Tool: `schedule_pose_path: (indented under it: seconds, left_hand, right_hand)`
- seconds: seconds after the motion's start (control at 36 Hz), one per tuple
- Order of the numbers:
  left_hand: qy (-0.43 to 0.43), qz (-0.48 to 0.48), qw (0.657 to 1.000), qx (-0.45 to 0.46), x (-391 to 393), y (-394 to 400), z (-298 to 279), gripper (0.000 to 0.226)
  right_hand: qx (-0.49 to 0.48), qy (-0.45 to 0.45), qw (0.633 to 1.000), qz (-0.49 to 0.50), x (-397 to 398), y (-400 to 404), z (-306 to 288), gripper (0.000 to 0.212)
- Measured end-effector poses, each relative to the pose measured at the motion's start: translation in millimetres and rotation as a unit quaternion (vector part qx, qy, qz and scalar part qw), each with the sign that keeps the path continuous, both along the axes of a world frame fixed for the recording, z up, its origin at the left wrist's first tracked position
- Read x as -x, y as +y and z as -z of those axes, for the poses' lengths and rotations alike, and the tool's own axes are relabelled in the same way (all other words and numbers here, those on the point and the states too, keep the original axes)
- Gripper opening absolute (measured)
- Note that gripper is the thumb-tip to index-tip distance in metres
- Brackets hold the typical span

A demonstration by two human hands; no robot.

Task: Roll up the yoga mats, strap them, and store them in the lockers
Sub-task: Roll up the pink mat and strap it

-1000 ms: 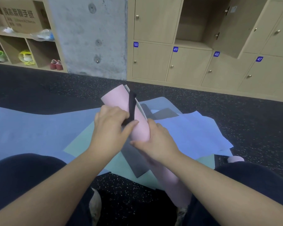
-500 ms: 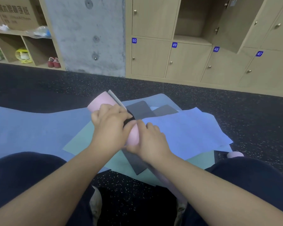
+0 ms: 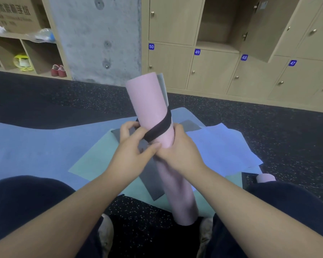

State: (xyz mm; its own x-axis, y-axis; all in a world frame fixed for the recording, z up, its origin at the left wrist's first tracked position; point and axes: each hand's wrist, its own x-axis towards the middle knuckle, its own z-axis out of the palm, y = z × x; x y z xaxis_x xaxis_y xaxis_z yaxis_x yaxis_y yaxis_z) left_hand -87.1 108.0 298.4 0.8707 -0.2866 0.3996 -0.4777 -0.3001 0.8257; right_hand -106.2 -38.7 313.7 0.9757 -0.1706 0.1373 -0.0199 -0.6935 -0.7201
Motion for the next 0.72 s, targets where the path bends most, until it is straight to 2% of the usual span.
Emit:
schedule_pose_path:
  seconds: [0.17,0.25,0.36,0.5,0.61,0.67,0.72]
  left_hand:
    - [-0.009,-0.013,0.999,0.05,2,-9,2,0.042]
    - [-0.042,-0.058,0.997,0.029,0,-11,2,0.055]
    - [-0.064,-0.103,0.993,0.012,2,-11,-5,0.048]
    - [-0.078,-0.126,0.989,0.024,1,-10,-11,0.047]
    - [-0.05,-0.153,0.985,0.056,-5,-5,-21,0.052]
    - [-0.038,-0.161,0.985,0.054,-9,-1,-23,0.058]
    - [-0.035,-0.175,0.983,0.033,-11,1,-22,0.053]
  right_hand:
    - [-0.002,-0.032,0.999,-0.01,-1,10,9,0.058]
    - [0.024,-0.063,0.997,-0.029,0,15,10,0.08]
    - [0.016,-0.07,0.995,-0.063,1,15,7,0.101]
    - [-0.065,-0.026,0.994,-0.086,5,11,13,0.084]
    - [-0.016,0.013,0.994,-0.103,5,4,29,0.097]
    - [-0.003,0.022,0.995,-0.099,5,2,34,0.096]
    - [0.016,0.018,0.996,-0.091,5,3,37,0.095]
